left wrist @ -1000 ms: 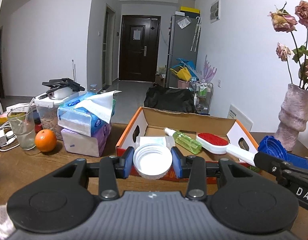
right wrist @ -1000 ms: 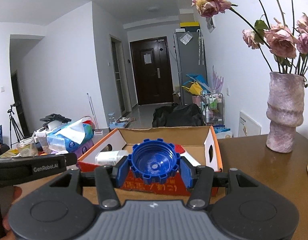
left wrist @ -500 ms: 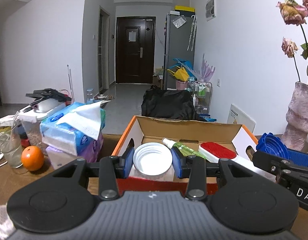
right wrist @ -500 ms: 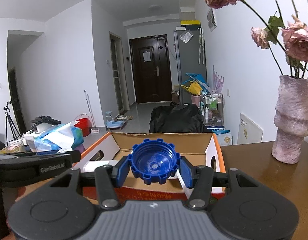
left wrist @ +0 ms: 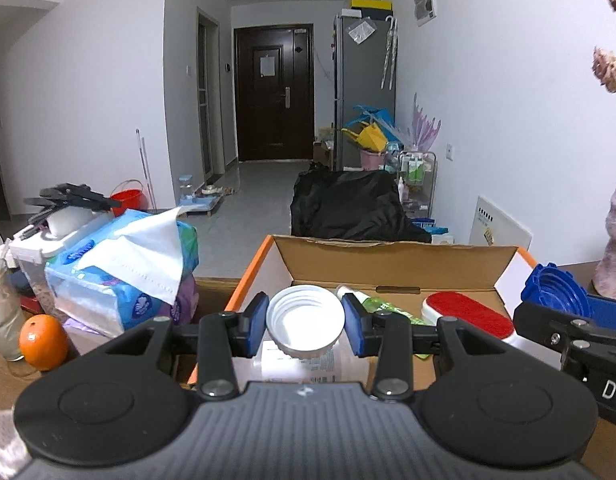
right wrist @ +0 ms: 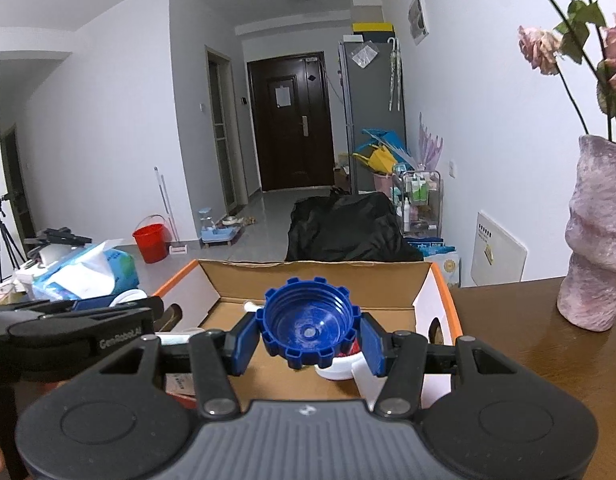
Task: Organize rigid objects
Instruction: 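Open left tool to drop white cap in box while right tool releases blue cap, then withdraw both open tools from the cardboard box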
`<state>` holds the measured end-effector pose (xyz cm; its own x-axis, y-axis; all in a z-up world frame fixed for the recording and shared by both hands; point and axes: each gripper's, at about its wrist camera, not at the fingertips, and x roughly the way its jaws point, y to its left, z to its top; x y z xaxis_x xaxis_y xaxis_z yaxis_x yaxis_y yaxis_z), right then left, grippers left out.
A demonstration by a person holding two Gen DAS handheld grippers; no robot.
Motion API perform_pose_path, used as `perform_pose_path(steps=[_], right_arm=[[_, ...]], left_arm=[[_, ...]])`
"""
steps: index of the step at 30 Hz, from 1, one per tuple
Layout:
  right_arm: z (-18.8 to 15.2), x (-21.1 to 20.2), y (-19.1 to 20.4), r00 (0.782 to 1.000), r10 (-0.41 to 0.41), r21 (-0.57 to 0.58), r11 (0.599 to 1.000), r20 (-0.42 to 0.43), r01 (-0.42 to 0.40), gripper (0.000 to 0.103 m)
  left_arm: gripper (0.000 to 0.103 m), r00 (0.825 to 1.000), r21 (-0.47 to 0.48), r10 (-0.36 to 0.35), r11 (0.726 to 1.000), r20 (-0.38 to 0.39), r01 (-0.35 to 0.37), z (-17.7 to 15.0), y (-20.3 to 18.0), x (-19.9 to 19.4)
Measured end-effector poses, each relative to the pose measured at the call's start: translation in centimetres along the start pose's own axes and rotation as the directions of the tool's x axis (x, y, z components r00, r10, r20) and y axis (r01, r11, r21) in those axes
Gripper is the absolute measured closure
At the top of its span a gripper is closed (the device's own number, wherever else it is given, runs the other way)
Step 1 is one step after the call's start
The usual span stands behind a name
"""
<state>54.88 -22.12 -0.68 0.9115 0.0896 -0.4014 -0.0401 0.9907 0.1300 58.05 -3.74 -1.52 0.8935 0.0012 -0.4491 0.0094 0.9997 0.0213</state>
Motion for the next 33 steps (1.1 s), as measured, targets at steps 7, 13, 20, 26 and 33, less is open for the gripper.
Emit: perform_pose_path(steps=[7, 13, 20, 26, 33], right_arm=[[0.2, 1.9, 0.2, 0.999, -0.033, 0.007, 0.999, -0.028, 0.034, 0.05], [0.4, 3.3, -0.2, 0.996, -0.069, 0.04, 0.997, -0.057, 0.072, 0.05], [0.3, 4.5, -0.1, 0.992, -0.094, 0.029, 0.995, -0.081, 0.096, 0.05], [0.3, 4.7, -0.1, 0.992, -0.095, 0.008, 0.995, -0.081, 0.096, 0.05], [0.3, 4.7, 0.1, 0.988, -0.137, 0.0, 0.991, -0.078, 0.137, 0.012]], left_arm=[[0.062, 0.999, -0.004, 0.007, 1.0, -0.033, -0.007, -0.5, 0.2, 2.6], [0.062, 0.999, -0.028, 0.003, 1.0, -0.032, -0.004, -0.4, 0.3, 3.7], [0.062, 0.999, -0.035, 0.0, 0.999, -0.048, -0.001, -0.6, 0.5, 4.8], [0.061, 0.999, -0.038, -0.02, 0.999, -0.045, 0.018, -0.4, 0.5, 4.4], [0.018, 0.999, -0.053, 0.032, 0.998, -0.029, -0.033, -0.1, 1.2, 3.9]])
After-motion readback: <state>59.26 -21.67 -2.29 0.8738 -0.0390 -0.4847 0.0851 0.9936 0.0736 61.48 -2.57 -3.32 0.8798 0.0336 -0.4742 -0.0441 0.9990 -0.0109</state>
